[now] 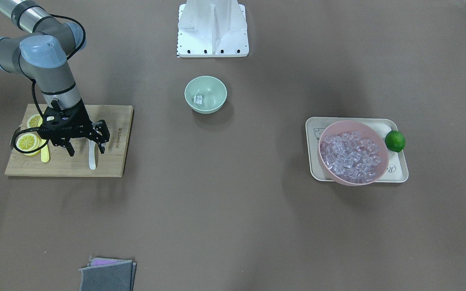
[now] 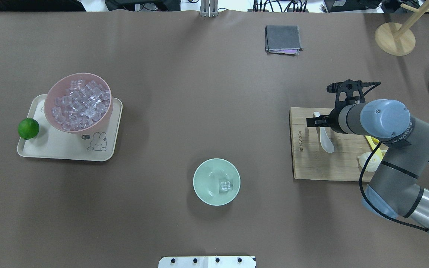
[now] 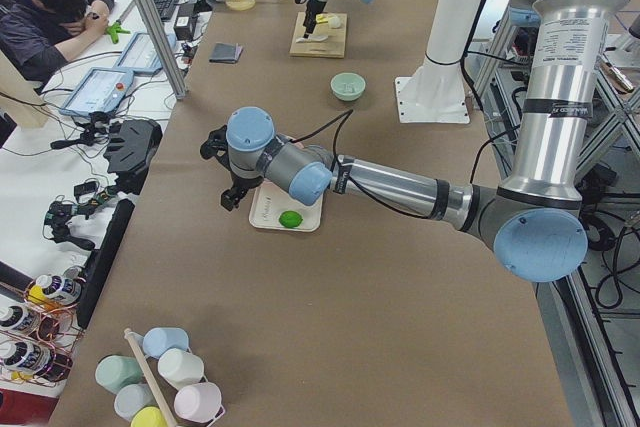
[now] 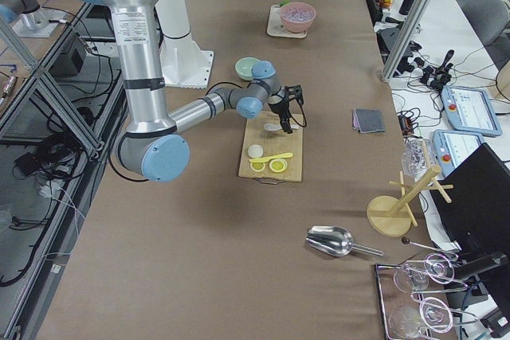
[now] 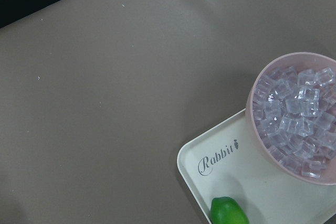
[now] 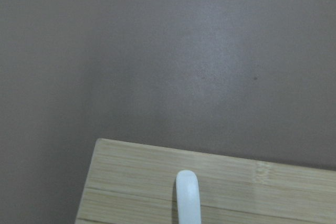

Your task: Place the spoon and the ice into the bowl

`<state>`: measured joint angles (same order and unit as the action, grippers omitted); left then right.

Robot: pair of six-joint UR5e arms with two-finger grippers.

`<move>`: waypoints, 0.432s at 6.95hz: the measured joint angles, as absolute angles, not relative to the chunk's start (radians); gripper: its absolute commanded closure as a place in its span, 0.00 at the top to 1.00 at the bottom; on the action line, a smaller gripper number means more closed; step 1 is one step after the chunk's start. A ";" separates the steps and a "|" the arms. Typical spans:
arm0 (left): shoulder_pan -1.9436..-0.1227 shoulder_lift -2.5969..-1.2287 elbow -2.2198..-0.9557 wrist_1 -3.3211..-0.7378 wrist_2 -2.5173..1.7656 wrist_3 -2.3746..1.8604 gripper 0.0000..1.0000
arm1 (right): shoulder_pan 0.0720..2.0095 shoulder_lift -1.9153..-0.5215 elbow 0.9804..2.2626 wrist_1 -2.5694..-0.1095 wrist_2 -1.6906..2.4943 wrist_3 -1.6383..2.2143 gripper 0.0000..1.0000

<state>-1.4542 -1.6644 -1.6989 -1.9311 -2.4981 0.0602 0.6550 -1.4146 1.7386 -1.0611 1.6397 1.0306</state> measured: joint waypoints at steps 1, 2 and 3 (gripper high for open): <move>-1.454 -1.665 -1.697 -1.931 -2.496 0.059 0.97 | 0.653 -1.414 1.733 -1.056 1.636 1.043 0.55; -1.453 -1.665 -1.696 -1.931 -2.494 0.057 0.97 | 0.651 -1.414 1.734 -1.055 1.634 1.067 0.55; -1.453 -1.666 -1.695 -1.931 -2.492 0.055 0.97 | 0.648 -1.414 1.735 -1.055 1.632 1.082 0.55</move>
<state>-1.4529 -1.6661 -1.6950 -1.9313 -2.4924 0.0546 0.6478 -1.4143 1.7347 -1.0550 1.6321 1.0817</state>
